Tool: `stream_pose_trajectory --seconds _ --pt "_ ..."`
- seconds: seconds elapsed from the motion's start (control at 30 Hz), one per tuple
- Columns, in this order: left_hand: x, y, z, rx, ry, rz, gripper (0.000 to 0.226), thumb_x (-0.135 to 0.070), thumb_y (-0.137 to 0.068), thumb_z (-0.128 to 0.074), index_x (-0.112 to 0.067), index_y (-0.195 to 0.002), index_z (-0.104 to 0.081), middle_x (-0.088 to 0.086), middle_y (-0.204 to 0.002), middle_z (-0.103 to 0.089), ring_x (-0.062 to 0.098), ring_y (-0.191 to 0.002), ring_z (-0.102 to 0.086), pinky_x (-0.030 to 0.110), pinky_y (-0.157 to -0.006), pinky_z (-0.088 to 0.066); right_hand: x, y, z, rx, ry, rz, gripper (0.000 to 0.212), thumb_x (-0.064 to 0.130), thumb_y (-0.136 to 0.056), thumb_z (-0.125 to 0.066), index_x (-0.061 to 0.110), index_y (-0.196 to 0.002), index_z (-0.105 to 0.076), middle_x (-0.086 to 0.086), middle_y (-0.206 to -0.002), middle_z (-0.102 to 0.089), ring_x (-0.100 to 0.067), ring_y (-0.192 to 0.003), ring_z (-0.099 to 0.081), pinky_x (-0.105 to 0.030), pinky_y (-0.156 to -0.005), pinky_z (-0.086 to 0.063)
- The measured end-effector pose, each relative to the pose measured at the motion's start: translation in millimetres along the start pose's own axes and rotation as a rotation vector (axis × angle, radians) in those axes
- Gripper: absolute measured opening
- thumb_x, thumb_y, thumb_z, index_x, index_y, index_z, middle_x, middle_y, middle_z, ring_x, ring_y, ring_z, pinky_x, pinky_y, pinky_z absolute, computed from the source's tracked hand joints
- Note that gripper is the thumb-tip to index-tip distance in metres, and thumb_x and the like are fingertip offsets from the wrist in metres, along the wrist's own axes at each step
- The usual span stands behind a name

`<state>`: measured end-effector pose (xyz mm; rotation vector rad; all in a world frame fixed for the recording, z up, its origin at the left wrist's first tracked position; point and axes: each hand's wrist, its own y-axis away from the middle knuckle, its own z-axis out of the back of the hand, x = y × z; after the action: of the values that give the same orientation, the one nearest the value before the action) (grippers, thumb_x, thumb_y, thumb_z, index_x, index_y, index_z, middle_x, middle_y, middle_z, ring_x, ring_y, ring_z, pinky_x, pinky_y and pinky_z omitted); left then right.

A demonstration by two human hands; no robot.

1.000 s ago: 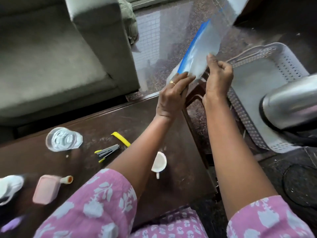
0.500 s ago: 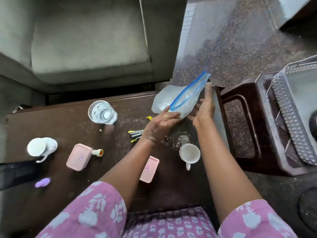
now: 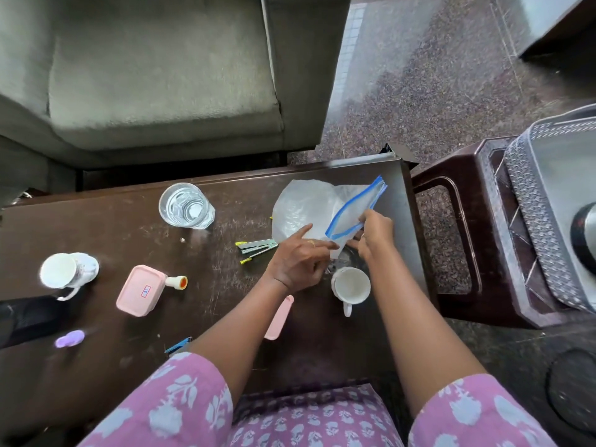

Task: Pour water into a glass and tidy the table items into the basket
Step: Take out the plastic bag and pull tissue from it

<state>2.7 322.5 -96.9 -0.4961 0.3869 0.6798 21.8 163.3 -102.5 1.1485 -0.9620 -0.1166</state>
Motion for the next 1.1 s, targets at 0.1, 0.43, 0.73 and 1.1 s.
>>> stream_pose_trajectory --seconds 0.1,0.43,0.73,1.1 --pt "-15 -21 3 -0.235 0.12 0.414 0.027 -0.016 -0.075 -0.044 -0.01 -0.069 -0.069 0.004 -0.068 -0.071 0.024 -0.057 -0.064 0.037 -0.066 -0.057 -1 0 3 0.042 -0.053 0.004 0.021 -0.004 -0.076 -0.035 0.009 -0.071 -0.05 -0.01 -0.069 -0.048 -0.022 -0.059 -0.051 -0.04 -0.062 -0.052" --pt "-29 -84 -24 0.385 0.238 0.862 0.052 -0.055 -0.077 -0.055 -0.02 -0.115 -0.059 0.001 -0.11 -0.066 0.023 -0.103 -0.06 0.035 -0.083 -0.049 1 1 18 0.132 -0.259 0.052 0.031 -0.004 -0.089 -0.035 0.002 -0.116 -0.048 -0.009 -0.068 -0.065 -0.018 -0.055 -0.064 -0.026 -0.049 -0.054" --pt "-43 -91 -30 0.314 0.259 0.852 0.024 -0.032 -0.088 -0.049 -0.011 -0.081 -0.058 0.012 -0.09 -0.066 0.032 -0.088 -0.058 0.033 -0.065 -0.04 4 0 29 0.17 -0.272 0.129 0.023 -0.005 -0.088 -0.05 0.015 -0.089 -0.039 -0.012 -0.087 -0.055 -0.014 -0.057 -0.064 -0.026 -0.049 -0.053" --pt "-45 -98 -17 0.049 0.16 0.816 0.007 -0.009 -0.081 -0.06 -0.006 -0.083 -0.053 0.013 -0.086 -0.06 0.029 -0.079 -0.052 0.034 -0.065 -0.037 4 15 38 -0.25 1.072 1.193 0.01 -0.008 -0.076 -0.059 -0.007 -0.08 -0.069 -0.022 -0.094 -0.063 -0.04 -0.089 -0.056 -0.039 -0.071 -0.048"
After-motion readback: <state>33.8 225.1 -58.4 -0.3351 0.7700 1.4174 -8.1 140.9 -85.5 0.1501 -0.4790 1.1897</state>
